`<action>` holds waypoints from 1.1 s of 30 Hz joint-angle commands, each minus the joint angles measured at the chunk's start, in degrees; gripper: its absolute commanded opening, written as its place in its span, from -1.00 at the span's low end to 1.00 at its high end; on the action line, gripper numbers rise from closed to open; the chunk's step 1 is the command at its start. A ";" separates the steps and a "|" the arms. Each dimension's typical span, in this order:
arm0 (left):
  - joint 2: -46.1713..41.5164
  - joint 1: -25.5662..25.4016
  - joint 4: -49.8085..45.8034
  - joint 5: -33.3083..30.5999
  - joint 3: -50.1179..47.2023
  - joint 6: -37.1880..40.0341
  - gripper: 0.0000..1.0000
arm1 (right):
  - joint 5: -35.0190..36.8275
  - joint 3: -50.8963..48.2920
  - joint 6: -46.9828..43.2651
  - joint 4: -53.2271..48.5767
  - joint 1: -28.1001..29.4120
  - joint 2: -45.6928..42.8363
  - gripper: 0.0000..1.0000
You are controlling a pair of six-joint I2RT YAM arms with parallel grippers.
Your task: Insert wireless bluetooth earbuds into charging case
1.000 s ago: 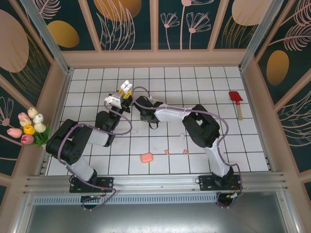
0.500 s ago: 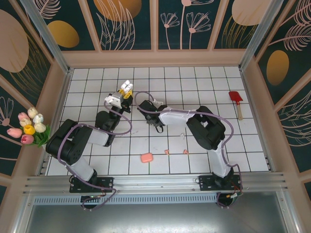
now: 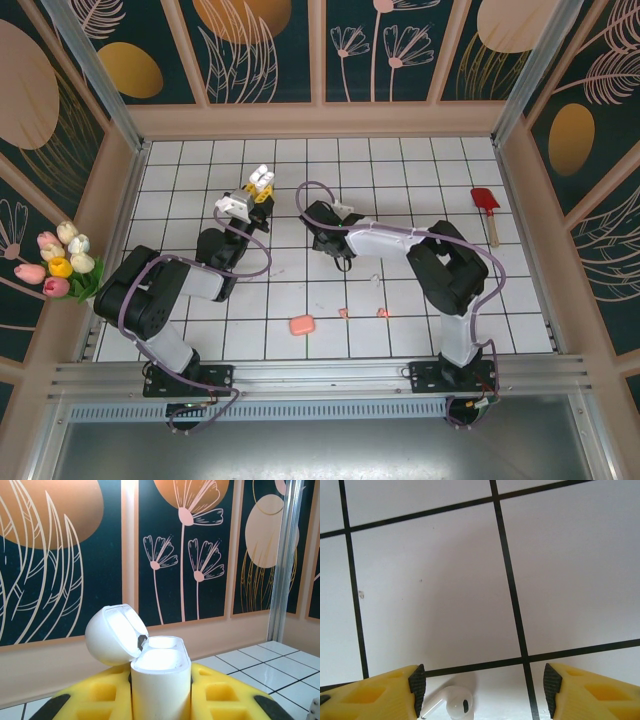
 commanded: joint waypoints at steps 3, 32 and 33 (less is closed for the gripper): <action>-1.48 0.32 9.40 0.76 1.02 -0.94 -1.00 | -1.35 1.59 1.54 -1.17 0.08 1.31 0.33; -2.16 0.32 8.17 1.07 1.27 -0.79 -1.00 | -16.99 -5.25 8.58 9.62 1.76 -2.72 0.31; -2.26 0.28 8.06 1.07 1.27 -0.82 -1.00 | -17.08 -5.37 8.67 9.76 1.67 -2.49 0.31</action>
